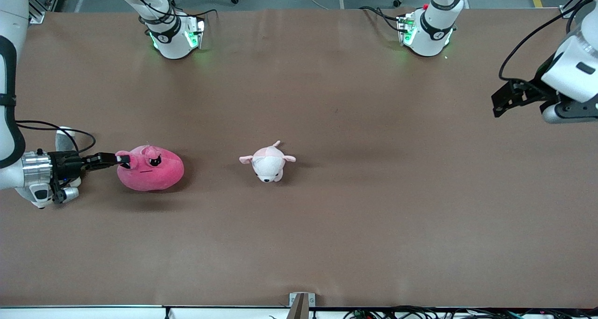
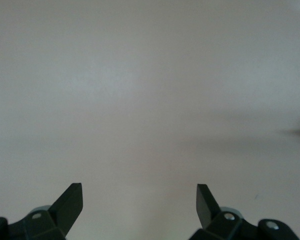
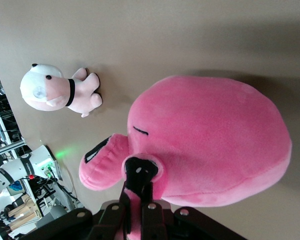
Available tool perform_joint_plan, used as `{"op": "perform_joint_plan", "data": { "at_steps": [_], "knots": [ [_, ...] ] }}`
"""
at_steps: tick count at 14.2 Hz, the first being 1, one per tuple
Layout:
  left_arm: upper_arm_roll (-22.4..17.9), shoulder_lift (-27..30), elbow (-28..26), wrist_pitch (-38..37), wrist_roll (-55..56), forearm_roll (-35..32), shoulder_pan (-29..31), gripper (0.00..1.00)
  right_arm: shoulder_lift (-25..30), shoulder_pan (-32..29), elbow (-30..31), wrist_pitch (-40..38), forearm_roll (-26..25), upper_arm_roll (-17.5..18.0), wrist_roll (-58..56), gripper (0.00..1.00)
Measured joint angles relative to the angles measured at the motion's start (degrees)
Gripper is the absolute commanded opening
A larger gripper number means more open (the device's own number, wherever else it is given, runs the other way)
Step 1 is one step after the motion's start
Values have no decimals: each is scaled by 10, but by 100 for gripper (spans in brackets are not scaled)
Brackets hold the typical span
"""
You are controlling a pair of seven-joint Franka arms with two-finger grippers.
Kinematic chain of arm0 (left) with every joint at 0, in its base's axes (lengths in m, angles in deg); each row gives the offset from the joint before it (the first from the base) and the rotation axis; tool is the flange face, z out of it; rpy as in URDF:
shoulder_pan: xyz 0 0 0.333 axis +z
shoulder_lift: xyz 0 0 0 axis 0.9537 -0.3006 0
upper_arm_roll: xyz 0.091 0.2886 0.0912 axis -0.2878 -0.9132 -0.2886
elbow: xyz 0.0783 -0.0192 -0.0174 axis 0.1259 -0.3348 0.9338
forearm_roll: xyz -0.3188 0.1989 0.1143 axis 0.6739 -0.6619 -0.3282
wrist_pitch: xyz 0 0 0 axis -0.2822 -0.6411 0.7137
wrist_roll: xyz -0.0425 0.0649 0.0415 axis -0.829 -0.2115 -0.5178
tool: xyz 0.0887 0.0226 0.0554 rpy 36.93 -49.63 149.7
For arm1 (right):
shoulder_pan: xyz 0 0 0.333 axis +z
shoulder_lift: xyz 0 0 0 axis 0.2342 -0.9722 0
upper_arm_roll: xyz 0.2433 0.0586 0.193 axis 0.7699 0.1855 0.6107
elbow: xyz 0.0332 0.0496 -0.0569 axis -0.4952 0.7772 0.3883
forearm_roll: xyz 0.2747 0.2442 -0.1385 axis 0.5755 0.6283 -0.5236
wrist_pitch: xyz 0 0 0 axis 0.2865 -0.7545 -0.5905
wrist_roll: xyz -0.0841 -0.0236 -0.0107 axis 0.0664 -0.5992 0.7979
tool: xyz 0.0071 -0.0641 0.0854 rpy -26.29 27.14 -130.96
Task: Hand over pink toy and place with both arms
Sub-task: 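Lower the pink plush with the right gripper while the left gripper retracts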
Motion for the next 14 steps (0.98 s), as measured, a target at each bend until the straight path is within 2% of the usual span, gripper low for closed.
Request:
{"op": "perform_joint_plan", "data": {
  "at_steps": [2,5,10,14],
  "knots": [
    [-22,33,-42,0,-24,8,-8,100,-5,-1,-3,0,1,1,-1,1],
    [-23,68,-86,3,-31,9,-9,100,-12,-1,-11,0,2,2,-1,1],
    [-22,86,-101,5,-31,29,-17,100,-21,-1,-14,0,43,6,-1,1],
    [-22,86,-105,6,-31,41,-18,100,-32,-1,-14,0,45,6,-1,1]
  ]
}}
